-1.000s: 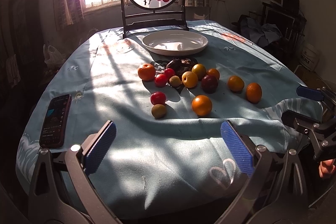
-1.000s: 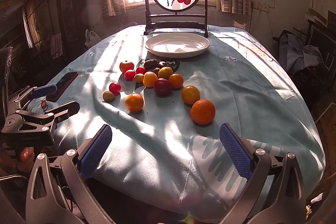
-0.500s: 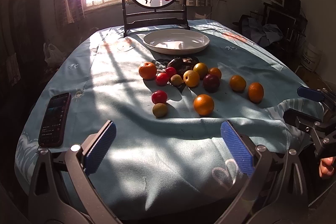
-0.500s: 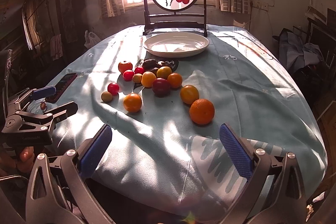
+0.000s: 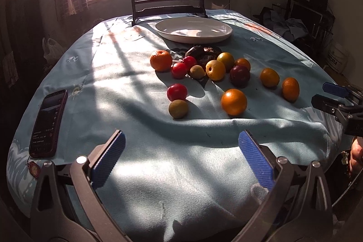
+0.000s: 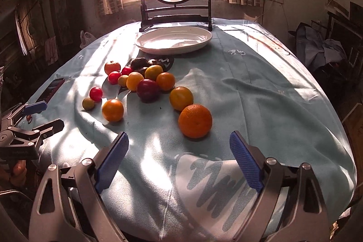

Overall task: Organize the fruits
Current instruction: 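Reach the right tool to the large orange and close its fingers on it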

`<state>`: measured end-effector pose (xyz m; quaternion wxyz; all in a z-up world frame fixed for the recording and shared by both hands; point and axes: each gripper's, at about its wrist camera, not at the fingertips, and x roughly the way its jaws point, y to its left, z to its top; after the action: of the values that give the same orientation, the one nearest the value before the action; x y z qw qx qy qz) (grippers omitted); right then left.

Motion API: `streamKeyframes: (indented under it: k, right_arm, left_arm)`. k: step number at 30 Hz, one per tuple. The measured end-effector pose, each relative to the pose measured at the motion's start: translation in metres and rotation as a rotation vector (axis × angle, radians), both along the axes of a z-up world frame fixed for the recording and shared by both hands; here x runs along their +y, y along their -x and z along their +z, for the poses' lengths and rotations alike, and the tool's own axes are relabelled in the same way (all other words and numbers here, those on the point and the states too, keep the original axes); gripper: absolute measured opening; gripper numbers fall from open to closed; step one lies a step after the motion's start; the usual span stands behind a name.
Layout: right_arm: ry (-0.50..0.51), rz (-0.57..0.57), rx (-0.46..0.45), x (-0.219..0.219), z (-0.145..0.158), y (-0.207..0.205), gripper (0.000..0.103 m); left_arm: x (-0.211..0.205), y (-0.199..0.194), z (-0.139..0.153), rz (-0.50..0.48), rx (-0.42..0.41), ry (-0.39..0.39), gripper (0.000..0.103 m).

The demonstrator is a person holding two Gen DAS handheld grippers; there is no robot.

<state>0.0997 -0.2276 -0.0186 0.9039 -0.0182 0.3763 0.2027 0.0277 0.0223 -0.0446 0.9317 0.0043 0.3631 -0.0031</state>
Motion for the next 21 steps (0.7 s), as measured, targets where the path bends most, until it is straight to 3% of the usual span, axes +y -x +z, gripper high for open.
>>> streamKeyframes:
  k: [10,12,14,17,20,21]
  right_arm:
    - [0.04,-0.003,0.091,0.007,-0.028,-0.051,0.079]
    - [0.04,-0.003,0.112,0.006,-0.034,-0.056,0.07]
    - [0.025,0.002,0.14,0.006,-0.04,-0.06,0.05]
    - [0.002,0.014,0.159,0.006,-0.044,-0.06,0.045]
    - [-0.012,0.018,0.161,0.004,-0.044,-0.059,0.045]
    - [-0.017,0.018,0.163,0.003,-0.044,-0.06,0.045]
  left_arm:
    - [0.021,-0.025,-0.002,-0.028,0.014,0.025,0.101]
    - [0.022,-0.031,-0.001,-0.042,0.016,0.028,0.101]
    - [0.02,-0.037,0.0,-0.064,0.018,0.029,0.101]
    - [0.016,-0.046,-0.003,-0.086,0.026,0.013,0.1]
    - [0.016,-0.056,-0.009,-0.108,0.048,0.009,0.089]
    - [0.016,-0.06,-0.012,-0.114,0.06,0.013,0.08]
